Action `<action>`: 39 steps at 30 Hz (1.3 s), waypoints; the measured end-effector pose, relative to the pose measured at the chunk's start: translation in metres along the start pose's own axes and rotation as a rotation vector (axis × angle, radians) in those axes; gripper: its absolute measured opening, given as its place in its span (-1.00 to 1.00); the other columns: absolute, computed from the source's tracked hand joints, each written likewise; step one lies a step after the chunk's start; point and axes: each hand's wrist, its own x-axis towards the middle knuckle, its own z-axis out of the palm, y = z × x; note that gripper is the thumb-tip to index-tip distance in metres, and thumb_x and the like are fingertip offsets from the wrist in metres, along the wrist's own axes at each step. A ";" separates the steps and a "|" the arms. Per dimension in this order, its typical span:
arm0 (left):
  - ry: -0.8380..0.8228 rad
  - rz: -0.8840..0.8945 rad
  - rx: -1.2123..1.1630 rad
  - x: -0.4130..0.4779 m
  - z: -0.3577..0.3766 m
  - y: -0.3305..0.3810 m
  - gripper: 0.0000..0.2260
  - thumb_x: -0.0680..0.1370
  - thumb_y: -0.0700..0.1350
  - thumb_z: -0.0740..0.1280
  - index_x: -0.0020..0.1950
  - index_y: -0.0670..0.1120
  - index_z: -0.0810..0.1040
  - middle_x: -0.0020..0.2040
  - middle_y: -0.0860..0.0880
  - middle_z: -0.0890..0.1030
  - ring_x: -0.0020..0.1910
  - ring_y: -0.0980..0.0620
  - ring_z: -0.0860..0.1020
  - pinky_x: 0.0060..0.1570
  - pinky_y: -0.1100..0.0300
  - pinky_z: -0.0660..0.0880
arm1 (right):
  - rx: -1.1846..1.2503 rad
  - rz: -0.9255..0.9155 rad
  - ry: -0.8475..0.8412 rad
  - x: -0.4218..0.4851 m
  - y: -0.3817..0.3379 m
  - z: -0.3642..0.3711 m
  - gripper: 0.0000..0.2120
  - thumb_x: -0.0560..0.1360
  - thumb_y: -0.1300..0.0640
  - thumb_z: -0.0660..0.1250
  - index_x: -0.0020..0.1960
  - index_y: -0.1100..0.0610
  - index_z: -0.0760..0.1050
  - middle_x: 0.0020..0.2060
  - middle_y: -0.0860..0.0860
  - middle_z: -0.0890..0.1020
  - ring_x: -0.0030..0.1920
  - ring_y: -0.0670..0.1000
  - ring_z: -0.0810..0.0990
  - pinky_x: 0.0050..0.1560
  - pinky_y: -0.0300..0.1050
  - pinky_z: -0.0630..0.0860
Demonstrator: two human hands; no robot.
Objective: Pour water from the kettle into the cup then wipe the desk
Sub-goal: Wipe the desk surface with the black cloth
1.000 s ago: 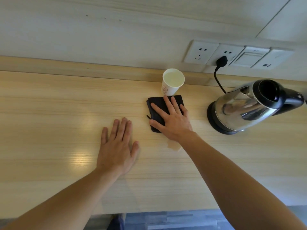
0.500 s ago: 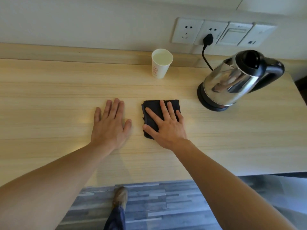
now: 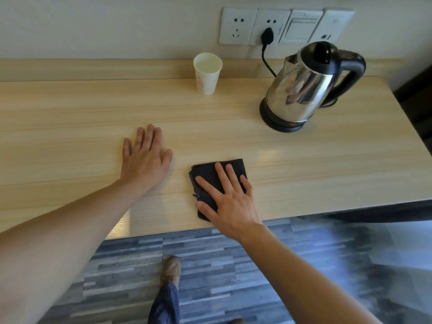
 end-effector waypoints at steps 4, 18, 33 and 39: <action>0.011 -0.008 -0.105 -0.018 0.001 0.022 -0.40 0.68 0.09 -0.08 0.73 0.05 -0.10 0.75 0.00 -0.09 0.72 -0.07 -0.10 0.65 -0.27 -0.07 | 0.039 -0.009 -0.001 -0.032 0.000 0.004 -0.44 0.65 -0.41 -0.21 0.63 -0.40 -0.06 0.70 -0.09 -0.16 0.66 -0.03 -0.31 0.61 0.11 -0.23; -0.021 0.115 -0.050 -0.047 0.028 0.082 -0.38 0.68 0.20 -0.21 0.71 0.02 -0.21 0.72 0.03 -0.21 0.70 -0.01 -0.25 0.65 -0.22 -0.23 | 1.541 0.247 -0.298 -0.074 0.042 -0.096 -0.52 0.76 -0.15 0.08 0.52 0.08 0.48 0.45 0.11 0.56 0.48 0.10 0.49 0.41 -0.16 0.44; -0.101 0.128 -0.037 -0.046 0.021 0.083 -0.37 0.67 0.23 -0.23 0.70 0.00 -0.21 0.72 0.00 -0.23 0.70 -0.08 -0.24 0.64 -0.27 -0.19 | -0.043 0.125 -0.033 0.174 0.081 -0.104 -0.24 0.59 -0.47 -0.05 0.69 -0.19 -0.09 0.71 0.01 -0.04 0.68 0.01 -0.15 0.62 0.12 -0.10; -0.106 0.134 -0.025 -0.047 0.018 0.083 -0.37 0.68 0.20 -0.02 0.71 -0.06 0.06 0.73 -0.07 0.04 0.71 -0.14 0.03 0.61 -0.29 0.01 | -0.087 0.101 -0.022 0.206 0.092 -0.085 -0.26 0.54 -0.55 -0.14 0.65 -0.33 -0.17 0.71 -0.07 -0.15 0.67 -0.01 -0.26 0.63 0.18 -0.18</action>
